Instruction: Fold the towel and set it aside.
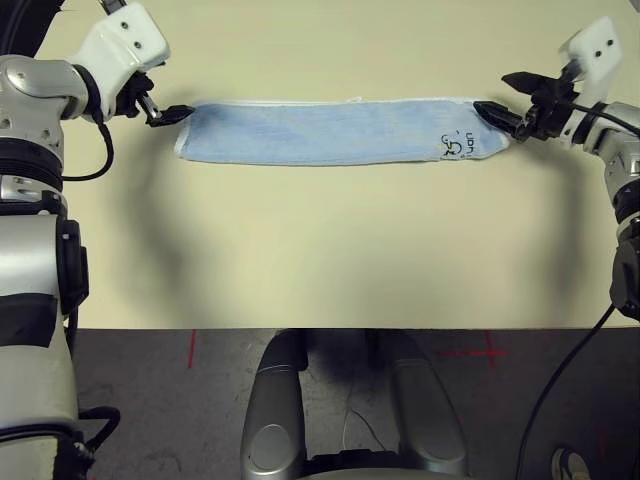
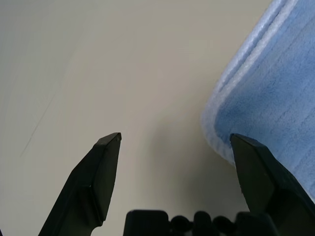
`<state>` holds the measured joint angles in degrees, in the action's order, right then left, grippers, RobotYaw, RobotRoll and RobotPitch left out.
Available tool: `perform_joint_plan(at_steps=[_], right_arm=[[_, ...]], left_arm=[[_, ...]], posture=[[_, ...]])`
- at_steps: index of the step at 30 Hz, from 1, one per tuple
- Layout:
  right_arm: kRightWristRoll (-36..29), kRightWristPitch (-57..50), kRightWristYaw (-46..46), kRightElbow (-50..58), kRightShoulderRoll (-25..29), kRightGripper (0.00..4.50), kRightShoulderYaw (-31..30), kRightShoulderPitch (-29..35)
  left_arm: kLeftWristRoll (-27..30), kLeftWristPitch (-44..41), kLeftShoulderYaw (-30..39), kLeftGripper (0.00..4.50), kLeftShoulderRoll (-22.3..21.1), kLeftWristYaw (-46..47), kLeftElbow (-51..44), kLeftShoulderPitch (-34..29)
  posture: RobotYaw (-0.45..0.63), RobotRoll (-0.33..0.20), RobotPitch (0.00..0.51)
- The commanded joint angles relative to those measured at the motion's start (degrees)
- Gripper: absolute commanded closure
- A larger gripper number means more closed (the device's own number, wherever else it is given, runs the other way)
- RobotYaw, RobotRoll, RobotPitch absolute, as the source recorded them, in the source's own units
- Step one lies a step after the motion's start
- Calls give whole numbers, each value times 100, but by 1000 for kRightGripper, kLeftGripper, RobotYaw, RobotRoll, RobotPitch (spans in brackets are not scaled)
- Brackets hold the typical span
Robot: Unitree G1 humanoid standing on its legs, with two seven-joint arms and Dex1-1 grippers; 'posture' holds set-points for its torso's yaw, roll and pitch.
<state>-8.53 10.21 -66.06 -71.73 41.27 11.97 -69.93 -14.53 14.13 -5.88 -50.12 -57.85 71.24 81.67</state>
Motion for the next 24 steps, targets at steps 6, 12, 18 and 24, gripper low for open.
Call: perform_joint_plan(at_steps=[6,12,18,24], right_arm=[[-700,-1272,-1543,602,136,30,310,533],[-930,-2108,-1813,1158,-132,30,238,840],[-1170,-2689,-1622,1506,-319,30,314,1030],[-1376,-3333,-1543,1879,-380,30,258,1204]], left_arm=[[1568,-1508,974,0,220,-1530,-1224,-759],[2992,-3200,1578,0,760,-1571,-3975,-2419],[3623,-3815,1648,0,949,-1258,-5863,-3745],[3572,-3334,1433,0,865,-1350,-6315,-4370]], posture=[[3,0,365],[16,0,365],[27,0,366],[24,0,373]])
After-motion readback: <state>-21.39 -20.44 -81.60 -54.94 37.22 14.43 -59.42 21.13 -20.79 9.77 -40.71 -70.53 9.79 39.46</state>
